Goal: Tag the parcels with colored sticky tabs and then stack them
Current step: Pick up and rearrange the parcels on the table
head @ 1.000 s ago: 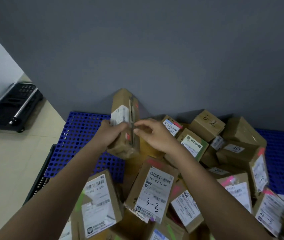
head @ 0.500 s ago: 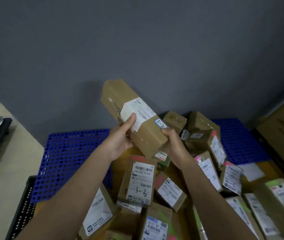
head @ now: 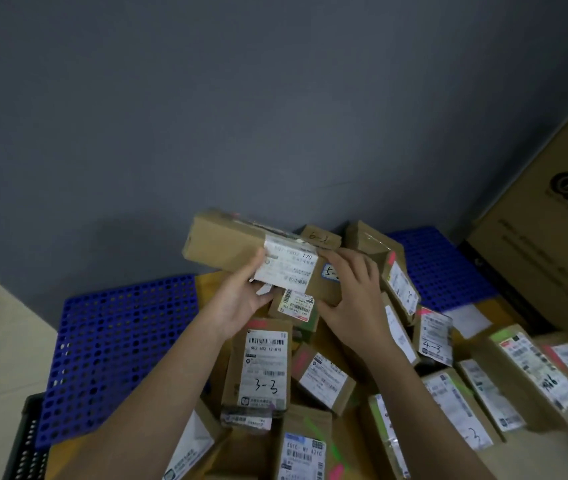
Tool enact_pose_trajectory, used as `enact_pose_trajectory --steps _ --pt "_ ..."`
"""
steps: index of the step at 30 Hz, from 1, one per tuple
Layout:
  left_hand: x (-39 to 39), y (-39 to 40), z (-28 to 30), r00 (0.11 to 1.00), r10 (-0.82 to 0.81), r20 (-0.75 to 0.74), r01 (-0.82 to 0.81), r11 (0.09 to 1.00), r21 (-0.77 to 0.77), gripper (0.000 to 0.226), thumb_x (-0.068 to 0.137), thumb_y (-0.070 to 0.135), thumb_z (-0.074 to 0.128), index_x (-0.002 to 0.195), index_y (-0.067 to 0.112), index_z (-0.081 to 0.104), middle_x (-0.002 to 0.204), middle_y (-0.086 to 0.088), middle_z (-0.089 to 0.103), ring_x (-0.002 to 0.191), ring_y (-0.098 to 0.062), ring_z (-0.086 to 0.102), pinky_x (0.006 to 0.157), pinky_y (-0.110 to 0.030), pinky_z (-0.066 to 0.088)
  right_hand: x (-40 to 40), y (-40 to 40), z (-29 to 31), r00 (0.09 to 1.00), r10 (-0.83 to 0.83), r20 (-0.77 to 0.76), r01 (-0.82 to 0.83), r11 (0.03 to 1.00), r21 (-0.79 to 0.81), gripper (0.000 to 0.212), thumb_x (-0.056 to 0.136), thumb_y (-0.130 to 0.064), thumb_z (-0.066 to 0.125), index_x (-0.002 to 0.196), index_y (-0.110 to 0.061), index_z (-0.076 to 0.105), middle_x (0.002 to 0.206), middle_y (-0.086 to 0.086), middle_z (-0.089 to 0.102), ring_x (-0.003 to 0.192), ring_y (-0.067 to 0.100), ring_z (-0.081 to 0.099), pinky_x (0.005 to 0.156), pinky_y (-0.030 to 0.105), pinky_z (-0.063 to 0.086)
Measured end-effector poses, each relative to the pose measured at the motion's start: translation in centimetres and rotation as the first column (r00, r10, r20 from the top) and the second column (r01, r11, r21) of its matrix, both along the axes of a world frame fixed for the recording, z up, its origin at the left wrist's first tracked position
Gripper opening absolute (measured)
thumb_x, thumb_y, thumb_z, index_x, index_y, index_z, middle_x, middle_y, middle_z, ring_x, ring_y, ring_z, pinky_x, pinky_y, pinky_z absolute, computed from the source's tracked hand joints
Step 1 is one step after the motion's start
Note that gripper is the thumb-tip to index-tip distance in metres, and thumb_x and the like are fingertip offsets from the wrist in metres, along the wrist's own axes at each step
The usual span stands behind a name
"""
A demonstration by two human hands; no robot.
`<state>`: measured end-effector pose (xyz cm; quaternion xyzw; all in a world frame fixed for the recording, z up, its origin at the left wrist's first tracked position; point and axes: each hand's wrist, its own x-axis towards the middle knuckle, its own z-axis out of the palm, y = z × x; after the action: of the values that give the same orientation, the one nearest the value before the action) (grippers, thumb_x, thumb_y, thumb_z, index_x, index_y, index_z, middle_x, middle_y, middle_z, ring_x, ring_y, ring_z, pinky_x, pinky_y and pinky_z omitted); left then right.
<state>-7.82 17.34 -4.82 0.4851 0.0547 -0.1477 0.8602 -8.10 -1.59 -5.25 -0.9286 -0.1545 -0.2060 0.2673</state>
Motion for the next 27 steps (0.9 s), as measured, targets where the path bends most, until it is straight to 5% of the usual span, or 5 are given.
enact_pose_trajectory --steps 6,9,11,14,27 --pt "0.0 0.3 -0.5 0.999 -0.042 -0.025 0.047 0.975 0.219 0.072 0.072 0.064 0.057 0.133 0.026 0.046 0.134 0.001 0.056 0.124 -0.016 0.051 0.107 -0.039 0.038 0.2 -0.5 -0.5 0.999 -0.027 -0.042 0.027 1.0 -0.006 0.072 0.072 -0.027 0.078 0.137 -0.021 0.045 0.131 -0.001 0.045 0.122 0.021 0.034 0.097 0.032 0.034" --pt "-0.4 -0.1 -2.4 0.976 -0.095 -0.194 0.213 0.579 0.787 0.097 0.065 0.072 0.063 0.146 0.033 0.026 0.153 0.002 0.026 0.141 -0.021 0.022 0.111 -0.042 0.023 0.0 -1.2 -1.6 0.965 -0.143 -0.22 0.179 0.972 0.154 0.077 0.075 -0.04 0.076 0.139 -0.021 0.039 0.132 -0.001 0.043 0.12 0.017 0.037 0.091 0.034 0.041" --pt "-1.3 -1.2 -4.5 0.915 -0.1 -0.39 0.402 0.281 0.871 0.131 0.06 0.08 0.06 0.151 0.018 -0.011 0.157 -0.01 -0.02 0.144 -0.032 -0.016 0.115 -0.055 0.007 -0.2 -1.6 -2.7 0.94 -0.209 -0.269 0.263 0.947 0.184 0.078 0.075 -0.043 0.075 0.14 -0.021 0.037 0.131 0.0 0.042 0.119 0.018 0.036 0.091 0.034 0.04" --pt "-3.4 -3.3 -7.2 0.888 -0.099 -0.449 0.459 0.112 0.882 0.145 0.059 0.076 0.068 0.139 0.017 -0.038 0.147 -0.018 -0.039 0.14 -0.037 -0.028 0.11 -0.068 0.003 -0.5 -1.9 -4.5 0.905 -0.215 -0.366 0.283 0.948 0.144 0.076 0.076 -0.041 0.075 0.139 -0.022 0.038 0.13 0.002 0.041 0.122 0.022 0.035 0.09 0.032 0.036" --pt "6.7 5.0 -8.9 0.965 0.172 -0.197 0.197 0.016 0.98 0.133 0.064 0.052 0.08 0.146 0.018 -0.019 0.154 -0.019 -0.003 0.141 -0.039 0.006 0.108 -0.058 0.025 1.5 -1.2 -7.5 0.875 -0.108 -0.472 0.279 0.909 0.31 0.076 0.066 -0.051 0.067 0.134 -0.027 0.042 0.118 -0.012 0.038 0.11 0.009 0.04 0.082 0.026 0.039"
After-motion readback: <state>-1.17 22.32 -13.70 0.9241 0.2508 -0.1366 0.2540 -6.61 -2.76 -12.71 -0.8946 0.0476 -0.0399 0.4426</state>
